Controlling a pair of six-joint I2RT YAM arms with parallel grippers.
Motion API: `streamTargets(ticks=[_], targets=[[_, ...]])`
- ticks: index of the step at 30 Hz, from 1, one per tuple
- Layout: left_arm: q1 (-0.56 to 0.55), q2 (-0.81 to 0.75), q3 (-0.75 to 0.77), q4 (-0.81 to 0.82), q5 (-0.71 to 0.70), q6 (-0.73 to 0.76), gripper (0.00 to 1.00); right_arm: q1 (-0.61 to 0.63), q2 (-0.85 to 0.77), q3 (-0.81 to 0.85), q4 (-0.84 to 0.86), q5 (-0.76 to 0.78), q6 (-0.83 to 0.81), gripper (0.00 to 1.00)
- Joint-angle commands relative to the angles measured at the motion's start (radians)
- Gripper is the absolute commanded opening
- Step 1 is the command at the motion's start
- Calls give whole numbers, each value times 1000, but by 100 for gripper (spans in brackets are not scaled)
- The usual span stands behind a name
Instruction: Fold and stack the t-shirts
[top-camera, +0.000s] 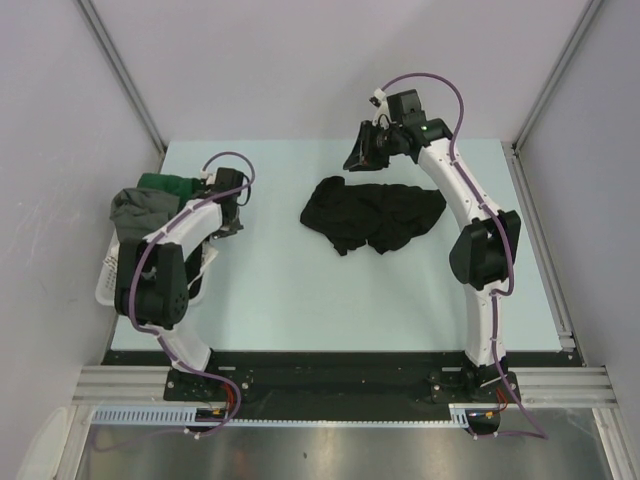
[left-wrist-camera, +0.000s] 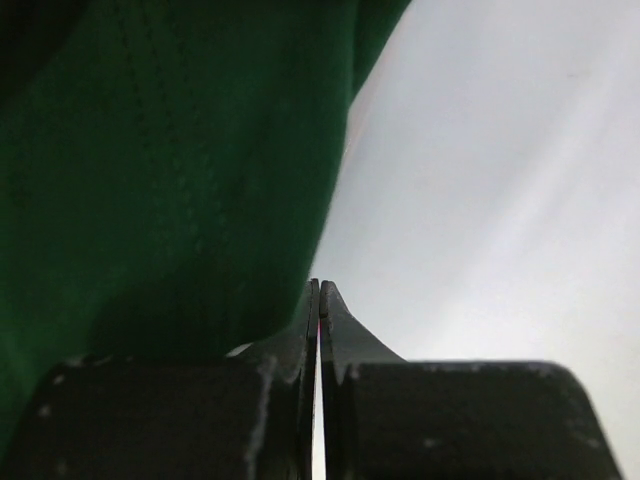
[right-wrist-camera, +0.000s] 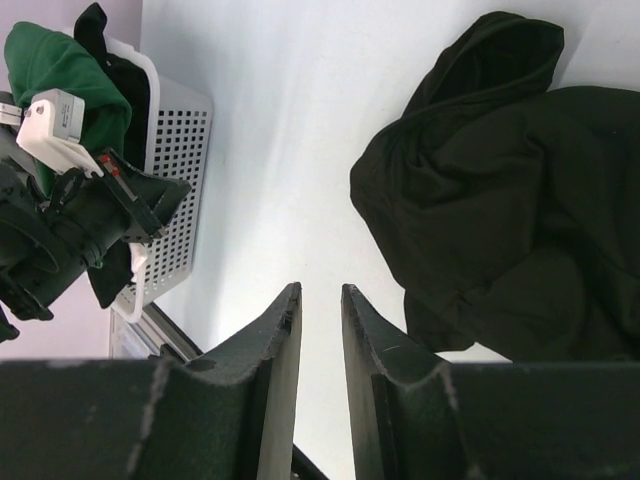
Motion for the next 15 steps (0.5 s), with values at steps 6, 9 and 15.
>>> streamTargets(ticks=[6, 9, 15], targets=[[103, -93, -2, -67, -68, 47, 0, 5, -4, -25, 72, -27, 32, 28], [103, -101, 6, -59, -38, 51, 0, 7, -4, -37, 78, -30, 35, 28], [103, -96, 9, -67, -62, 60, 0, 8, -21, -82, 107, -28, 45, 28]])
